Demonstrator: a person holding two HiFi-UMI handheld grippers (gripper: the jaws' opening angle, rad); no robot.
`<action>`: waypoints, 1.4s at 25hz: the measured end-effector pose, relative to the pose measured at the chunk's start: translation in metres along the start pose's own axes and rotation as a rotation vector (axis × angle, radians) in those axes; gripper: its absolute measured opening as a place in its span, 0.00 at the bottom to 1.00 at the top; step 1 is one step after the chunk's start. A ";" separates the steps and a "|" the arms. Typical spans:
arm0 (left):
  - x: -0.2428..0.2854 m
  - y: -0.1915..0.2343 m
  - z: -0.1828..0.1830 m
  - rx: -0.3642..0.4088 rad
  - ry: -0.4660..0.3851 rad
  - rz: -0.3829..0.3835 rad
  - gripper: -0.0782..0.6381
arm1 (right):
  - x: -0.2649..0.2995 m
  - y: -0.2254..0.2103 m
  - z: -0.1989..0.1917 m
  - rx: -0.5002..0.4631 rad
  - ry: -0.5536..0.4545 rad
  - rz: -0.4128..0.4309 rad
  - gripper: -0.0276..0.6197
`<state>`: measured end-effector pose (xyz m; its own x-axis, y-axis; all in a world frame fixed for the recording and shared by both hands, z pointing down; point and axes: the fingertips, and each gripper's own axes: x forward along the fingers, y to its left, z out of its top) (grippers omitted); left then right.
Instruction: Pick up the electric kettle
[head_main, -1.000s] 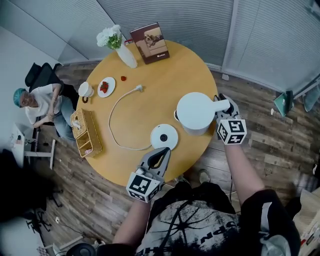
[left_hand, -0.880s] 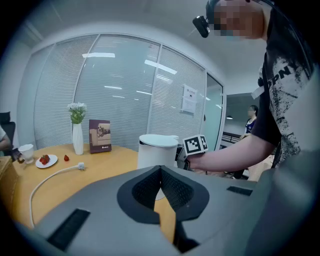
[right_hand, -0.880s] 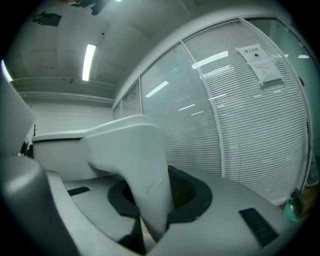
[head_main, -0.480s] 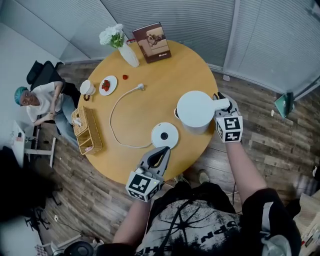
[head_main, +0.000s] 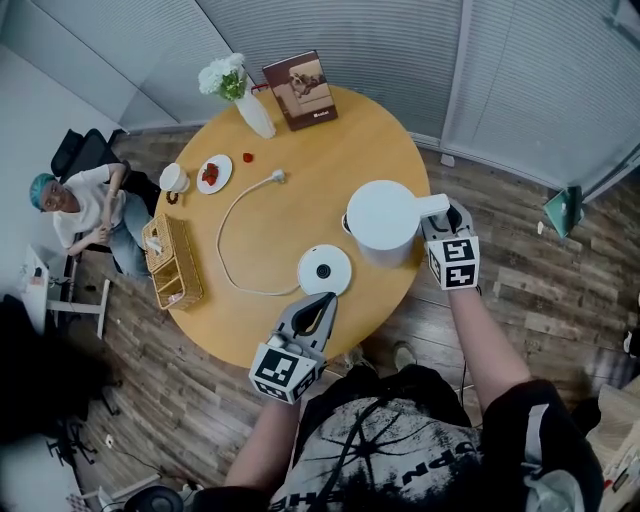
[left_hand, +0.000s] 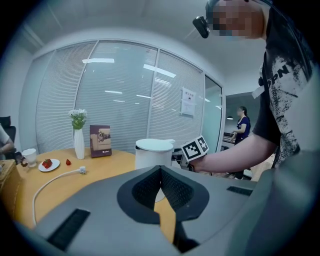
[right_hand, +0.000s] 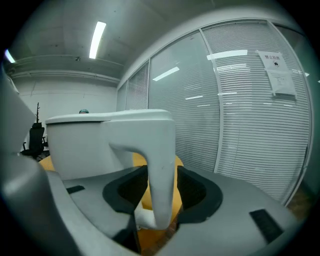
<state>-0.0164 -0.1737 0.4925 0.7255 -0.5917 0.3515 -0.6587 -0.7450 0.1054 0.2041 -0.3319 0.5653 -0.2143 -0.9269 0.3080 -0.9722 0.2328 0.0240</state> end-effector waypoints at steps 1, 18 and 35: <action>0.000 -0.002 0.001 0.003 -0.006 -0.001 0.11 | -0.005 0.001 -0.002 -0.005 0.006 0.006 0.31; 0.014 -0.037 0.048 0.045 -0.150 -0.004 0.11 | -0.104 0.021 0.035 -0.059 -0.061 0.243 0.15; 0.017 -0.057 0.067 0.093 -0.183 0.023 0.11 | -0.170 0.064 0.064 -0.123 -0.152 0.526 0.09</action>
<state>0.0466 -0.1619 0.4306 0.7402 -0.6486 0.1773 -0.6604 -0.7508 0.0103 0.1722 -0.1784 0.4533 -0.6874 -0.7066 0.1682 -0.7145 0.6994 0.0180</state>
